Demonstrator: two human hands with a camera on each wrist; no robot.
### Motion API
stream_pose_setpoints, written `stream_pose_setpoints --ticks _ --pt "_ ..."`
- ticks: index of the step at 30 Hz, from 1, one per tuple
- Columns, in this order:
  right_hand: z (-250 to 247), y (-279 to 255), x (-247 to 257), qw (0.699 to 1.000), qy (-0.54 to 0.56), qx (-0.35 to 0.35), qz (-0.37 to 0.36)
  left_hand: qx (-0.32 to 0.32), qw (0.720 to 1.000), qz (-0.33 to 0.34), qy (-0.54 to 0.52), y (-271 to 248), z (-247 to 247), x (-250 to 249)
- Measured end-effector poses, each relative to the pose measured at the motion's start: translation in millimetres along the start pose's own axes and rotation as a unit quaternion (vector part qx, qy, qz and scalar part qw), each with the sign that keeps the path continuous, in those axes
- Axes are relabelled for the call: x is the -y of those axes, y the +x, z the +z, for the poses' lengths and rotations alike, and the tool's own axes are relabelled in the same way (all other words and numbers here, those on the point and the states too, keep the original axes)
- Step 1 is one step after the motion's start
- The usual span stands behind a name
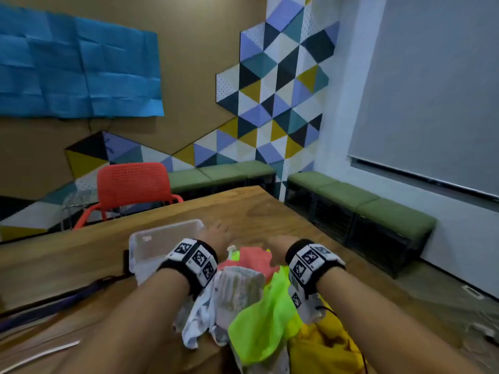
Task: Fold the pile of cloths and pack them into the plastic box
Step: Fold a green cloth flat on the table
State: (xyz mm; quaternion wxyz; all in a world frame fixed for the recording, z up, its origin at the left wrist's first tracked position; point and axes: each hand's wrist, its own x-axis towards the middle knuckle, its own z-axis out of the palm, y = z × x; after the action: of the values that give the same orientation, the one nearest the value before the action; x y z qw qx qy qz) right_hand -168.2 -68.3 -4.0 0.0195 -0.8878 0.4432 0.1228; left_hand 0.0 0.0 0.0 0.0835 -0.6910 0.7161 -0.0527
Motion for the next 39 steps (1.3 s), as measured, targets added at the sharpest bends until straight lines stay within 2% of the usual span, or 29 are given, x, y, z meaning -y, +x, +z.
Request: stream_pose_setpoints --ticks 2,4,7,11,15,21,25,29,33,39 --pt "34.3 -8.3 0.0 0.998 0.0 0.061 -0.004 0.042 0.999 0.021 0.004 -3.6 26.2 -13.9" --pt "73.0 -19.8 0.6 0.994 0.002 0.105 0.027 0.066 0.997 0.036 -0.011 -8.7 58.6 -32.5" --pt "101.9 -29.5 -2.1 0.986 0.03 0.156 0.055 0.097 0.993 0.058 -0.043 -12.5 83.9 -52.9" --pt "132.2 -34.5 -9.3 0.988 0.045 0.133 0.067 0.156 0.983 0.081 -0.06 -14.7 114.1 -68.7" --pt "145.2 -29.0 -13.6 0.988 0.064 0.117 0.077 0.169 0.98 0.104 -0.001 -4.3 131.1 -81.2" --pt "150.5 -7.4 -22.7 0.986 0.083 0.115 0.089 0.201 0.977 0.068 -0.005 24.7 140.5 -92.8" --pt "144.8 11.6 -28.3 0.989 0.07 0.099 0.088 0.185 0.982 0.042 -0.016 42.0 143.7 -91.5" --pt "145.1 28.4 -35.6 0.99 0.067 0.076 0.095 0.1 0.993 0.044 -0.053 60.8 135.9 -84.2" --pt "136.8 44.8 -45.2 0.992 0.052 0.068 0.092 0.071 0.994 0.018 -0.081 73.1 121.3 -79.1" --pt "109.4 49.9 -46.2 0.993 0.066 -0.001 0.102 -0.006 0.994 -0.044 -0.099 72.1 108.5 -68.0"
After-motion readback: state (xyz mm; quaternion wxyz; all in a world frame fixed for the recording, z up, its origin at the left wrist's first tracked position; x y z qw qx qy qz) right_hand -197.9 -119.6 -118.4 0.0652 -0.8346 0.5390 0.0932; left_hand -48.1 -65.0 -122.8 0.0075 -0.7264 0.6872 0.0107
